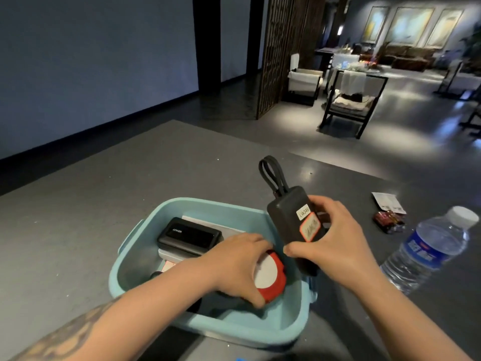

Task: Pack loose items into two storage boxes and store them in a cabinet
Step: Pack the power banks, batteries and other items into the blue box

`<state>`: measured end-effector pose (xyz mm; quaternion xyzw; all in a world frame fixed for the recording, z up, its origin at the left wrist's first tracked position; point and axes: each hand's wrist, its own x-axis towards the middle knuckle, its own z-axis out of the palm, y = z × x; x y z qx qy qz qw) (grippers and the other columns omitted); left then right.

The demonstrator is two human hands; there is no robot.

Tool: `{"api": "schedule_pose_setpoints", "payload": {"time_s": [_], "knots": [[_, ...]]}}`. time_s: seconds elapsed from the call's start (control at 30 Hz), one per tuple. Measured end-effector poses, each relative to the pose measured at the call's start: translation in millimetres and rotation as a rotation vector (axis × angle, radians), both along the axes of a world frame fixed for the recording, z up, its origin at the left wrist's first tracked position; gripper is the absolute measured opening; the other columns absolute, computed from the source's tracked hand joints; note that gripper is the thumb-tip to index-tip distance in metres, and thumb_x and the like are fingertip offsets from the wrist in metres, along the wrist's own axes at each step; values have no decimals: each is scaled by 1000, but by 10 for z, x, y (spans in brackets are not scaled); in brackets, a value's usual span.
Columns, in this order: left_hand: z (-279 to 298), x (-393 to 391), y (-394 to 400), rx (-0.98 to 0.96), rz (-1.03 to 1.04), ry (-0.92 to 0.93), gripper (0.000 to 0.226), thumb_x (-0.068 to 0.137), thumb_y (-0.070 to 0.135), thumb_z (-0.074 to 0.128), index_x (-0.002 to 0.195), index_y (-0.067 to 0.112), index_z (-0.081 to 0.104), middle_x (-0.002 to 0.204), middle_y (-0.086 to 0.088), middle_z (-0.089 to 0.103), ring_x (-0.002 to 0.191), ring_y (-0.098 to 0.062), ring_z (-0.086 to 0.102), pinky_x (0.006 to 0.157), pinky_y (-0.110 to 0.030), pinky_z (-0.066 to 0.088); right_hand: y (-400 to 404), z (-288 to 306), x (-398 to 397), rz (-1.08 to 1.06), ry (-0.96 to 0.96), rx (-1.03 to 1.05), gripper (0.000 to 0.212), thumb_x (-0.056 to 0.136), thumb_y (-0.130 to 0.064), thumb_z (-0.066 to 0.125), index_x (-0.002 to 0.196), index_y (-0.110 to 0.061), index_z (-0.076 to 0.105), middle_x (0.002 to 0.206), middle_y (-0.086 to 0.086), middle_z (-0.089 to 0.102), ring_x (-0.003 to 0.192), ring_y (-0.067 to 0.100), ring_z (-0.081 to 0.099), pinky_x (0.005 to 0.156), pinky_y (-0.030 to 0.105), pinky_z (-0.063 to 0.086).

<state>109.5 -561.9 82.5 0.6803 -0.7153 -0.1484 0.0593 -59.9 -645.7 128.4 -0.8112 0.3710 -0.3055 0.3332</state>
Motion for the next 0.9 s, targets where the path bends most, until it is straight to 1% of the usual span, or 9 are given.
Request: {"api": "schedule_pose_setpoints", "payload": {"time_s": [0.1,0.2,0.3,0.47,0.57,0.63,0.73,0.83,0.9], "knots": [[-108,-3,-200,-7,-34,-87,88,45,52,82,121,21,49,113,3,51,102,-19,47,92,-35,44,-31,20,-33,-1,-15,-3,76,43,-20,87,107,-40,53,102,-20,52,89,-12,51,67,1,39],[-172,-10,-346,-26,-88,-76,100,46,53,82,133,24,42,129,2,48,113,-19,45,99,-34,42,-37,21,-47,16,-27,2,77,42,-19,88,106,-40,52,102,-19,51,89,-19,49,68,-2,37],[-234,9,-403,-63,-136,-86,106,45,57,81,137,26,38,138,2,42,122,-19,40,104,-36,37,-39,3,-40,31,-26,10,77,40,-24,87,107,-40,52,101,-19,52,90,-19,49,69,-2,37],[-286,88,-366,-114,-174,-182,94,62,61,74,139,24,34,141,-5,28,127,-25,20,109,-35,15,-70,-42,5,44,-5,21,75,45,-18,87,107,-41,52,101,-20,51,90,-18,49,67,-1,38],[-286,148,-310,-113,-126,-191,104,64,71,68,144,19,28,145,-3,25,129,-24,20,112,-36,16,-68,-33,46,55,4,36,76,46,-20,87,109,-42,51,101,-22,51,89,-15,50,65,1,39],[-243,197,-225,-111,-103,-167,101,66,70,66,145,22,27,147,1,24,131,-20,19,110,-31,13,-54,-16,68,63,15,41,76,45,-22,87,109,-42,51,101,-22,51,89,-12,51,64,6,40],[-104,266,-26,-157,2,-3,85,68,63,69,140,36,33,143,15,28,130,-8,21,107,-25,14,-13,-14,121,76,26,67,75,45,-23,87,108,-41,51,102,-20,51,90,-7,52,66,11,39],[74,292,280,-217,234,378,79,61,56,77,131,45,42,133,28,39,126,5,31,110,-29,27,85,-63,240,93,-7,145,73,41,-26,85,105,-40,51,104,-16,53,91,-1,54,68,18,43],[182,206,502,-216,308,640,75,58,51,82,125,45,48,128,25,51,122,5,45,106,-29,38,174,-93,375,89,-57,229,73,34,-32,82,99,-39,51,102,-12,59,86,1,60,69,22,48]]}}
